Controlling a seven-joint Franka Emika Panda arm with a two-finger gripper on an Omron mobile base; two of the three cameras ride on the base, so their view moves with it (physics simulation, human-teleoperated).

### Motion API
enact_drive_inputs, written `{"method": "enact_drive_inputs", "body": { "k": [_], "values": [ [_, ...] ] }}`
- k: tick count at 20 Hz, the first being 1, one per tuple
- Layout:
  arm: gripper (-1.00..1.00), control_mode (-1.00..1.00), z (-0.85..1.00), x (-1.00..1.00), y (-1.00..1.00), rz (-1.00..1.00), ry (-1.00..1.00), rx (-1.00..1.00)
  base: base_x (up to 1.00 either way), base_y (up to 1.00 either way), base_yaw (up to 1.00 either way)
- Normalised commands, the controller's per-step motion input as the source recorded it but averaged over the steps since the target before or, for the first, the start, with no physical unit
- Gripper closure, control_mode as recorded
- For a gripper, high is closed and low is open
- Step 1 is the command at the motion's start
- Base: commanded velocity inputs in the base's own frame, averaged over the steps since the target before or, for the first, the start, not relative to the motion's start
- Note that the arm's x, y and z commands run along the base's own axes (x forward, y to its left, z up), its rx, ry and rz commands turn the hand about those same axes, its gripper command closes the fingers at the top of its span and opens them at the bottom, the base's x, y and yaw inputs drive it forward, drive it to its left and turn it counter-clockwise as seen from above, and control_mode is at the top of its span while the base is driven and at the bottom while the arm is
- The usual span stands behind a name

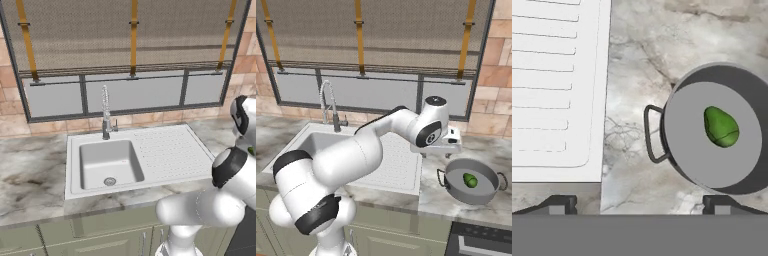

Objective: Dump the avocado from the pot into the sink. Then turn on the water and wash the avocado. Then turn off the water and put the avocado back in the pot.

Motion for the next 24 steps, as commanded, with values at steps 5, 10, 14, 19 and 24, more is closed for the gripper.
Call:
{"method": "enact_drive_inputs", "body": {
  "k": [5,10,14,19,24],
  "values": [
    [-1.00,-1.00,-0.38,0.02,-0.11,0.00,0.00,0.00,0.00,0.00,0.00],
    [-1.00,-1.00,-0.38,0.09,-0.02,0.00,0.00,0.00,0.00,0.00,0.00],
    [-1.00,-1.00,-0.34,0.17,-0.03,0.00,0.00,0.00,0.00,0.00,0.00],
    [-1.00,-1.00,-0.26,0.17,-0.06,0.00,0.00,0.00,0.00,0.00,0.00],
    [-1.00,-1.00,-0.24,0.16,-0.09,0.00,0.00,0.00,0.00,0.00,0.00]
  ]
}}
